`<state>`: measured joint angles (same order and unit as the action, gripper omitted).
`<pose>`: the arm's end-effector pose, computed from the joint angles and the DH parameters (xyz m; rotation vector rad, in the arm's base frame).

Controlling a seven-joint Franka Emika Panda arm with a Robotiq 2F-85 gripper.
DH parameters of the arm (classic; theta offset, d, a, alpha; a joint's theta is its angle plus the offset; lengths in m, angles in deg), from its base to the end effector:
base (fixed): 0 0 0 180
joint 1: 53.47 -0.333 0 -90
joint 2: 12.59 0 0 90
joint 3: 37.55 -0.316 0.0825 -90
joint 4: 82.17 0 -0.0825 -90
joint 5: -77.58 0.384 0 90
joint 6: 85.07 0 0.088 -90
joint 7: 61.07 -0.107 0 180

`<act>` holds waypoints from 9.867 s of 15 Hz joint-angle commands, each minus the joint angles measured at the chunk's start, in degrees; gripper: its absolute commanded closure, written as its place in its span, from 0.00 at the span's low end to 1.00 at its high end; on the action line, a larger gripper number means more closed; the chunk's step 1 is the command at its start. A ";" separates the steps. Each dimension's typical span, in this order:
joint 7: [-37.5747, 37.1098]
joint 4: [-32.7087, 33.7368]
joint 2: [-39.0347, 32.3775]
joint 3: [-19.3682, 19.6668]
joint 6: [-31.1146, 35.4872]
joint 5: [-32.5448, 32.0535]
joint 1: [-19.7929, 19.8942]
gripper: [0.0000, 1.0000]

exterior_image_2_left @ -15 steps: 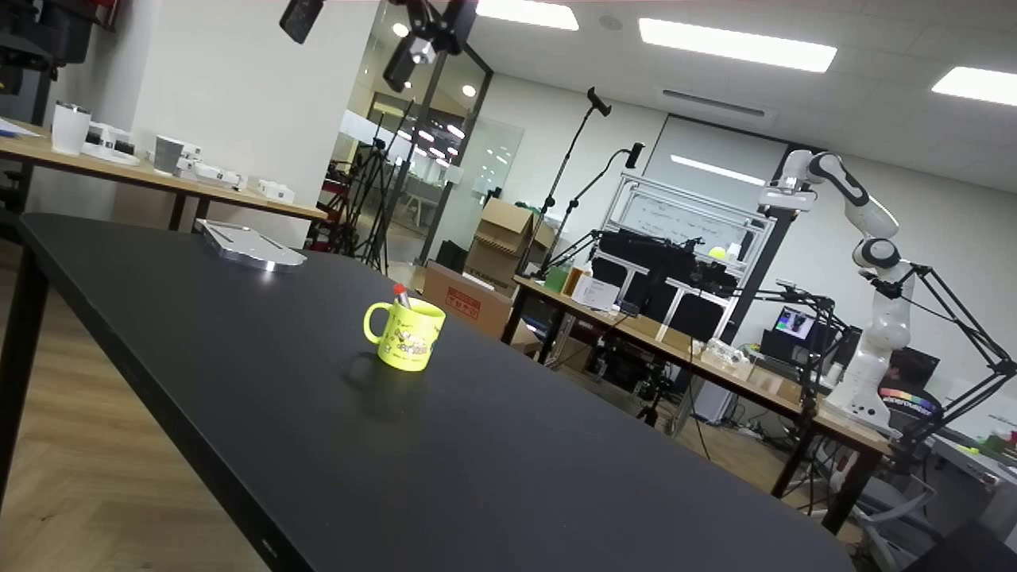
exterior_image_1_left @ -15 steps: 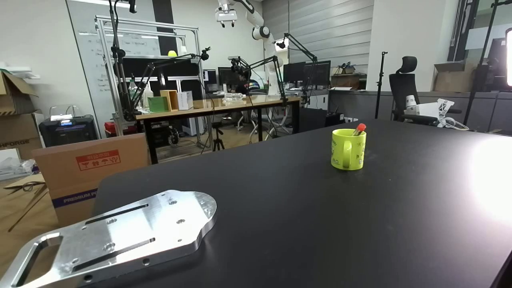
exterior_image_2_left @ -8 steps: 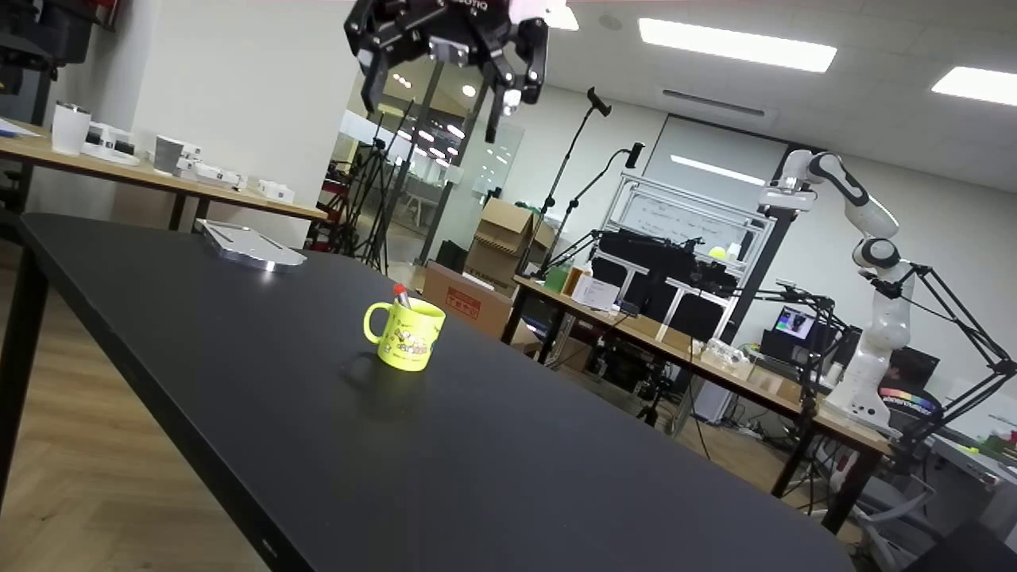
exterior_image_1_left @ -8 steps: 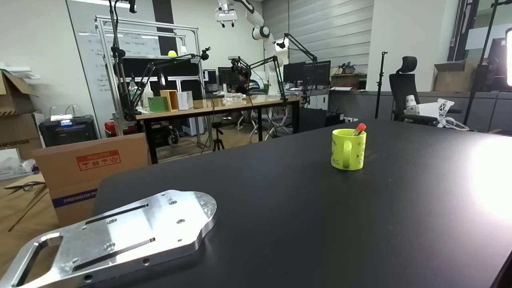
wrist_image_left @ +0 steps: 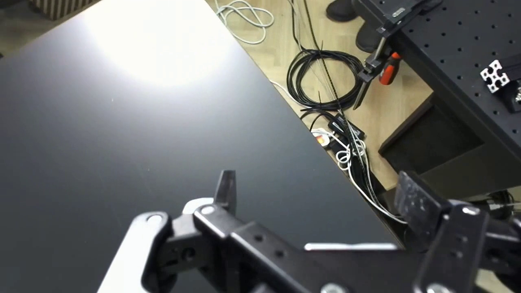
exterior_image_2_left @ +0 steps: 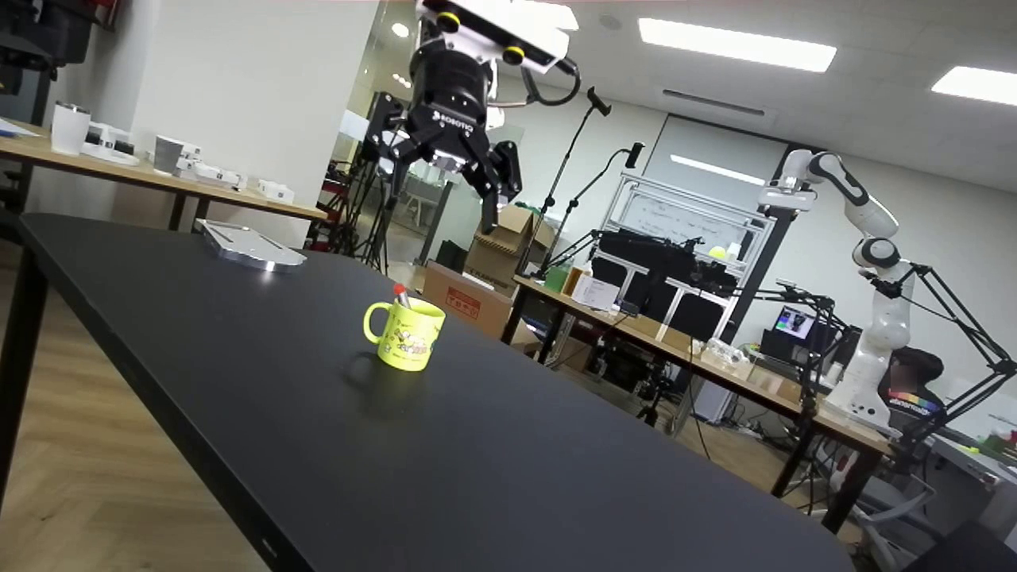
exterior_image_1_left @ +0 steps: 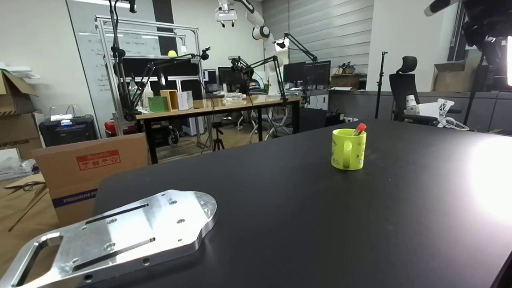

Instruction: Put the marker on the table

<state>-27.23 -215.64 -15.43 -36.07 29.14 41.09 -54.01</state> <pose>0.4723 -0.0444 0.3000 2.3681 1.2285 -0.7037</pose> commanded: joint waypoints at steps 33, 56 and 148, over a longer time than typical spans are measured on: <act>-4.57 16.83 -17.04 -7.09 24.61 -15.52 -3.47 0.00; 2.18 20.71 -26.58 -8.11 27.30 -10.88 -3.85 0.00; -2.77 25.51 -41.23 3.10 21.65 -25.67 11.41 0.94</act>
<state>-29.43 -193.60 -53.63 -32.38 49.71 14.68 -43.72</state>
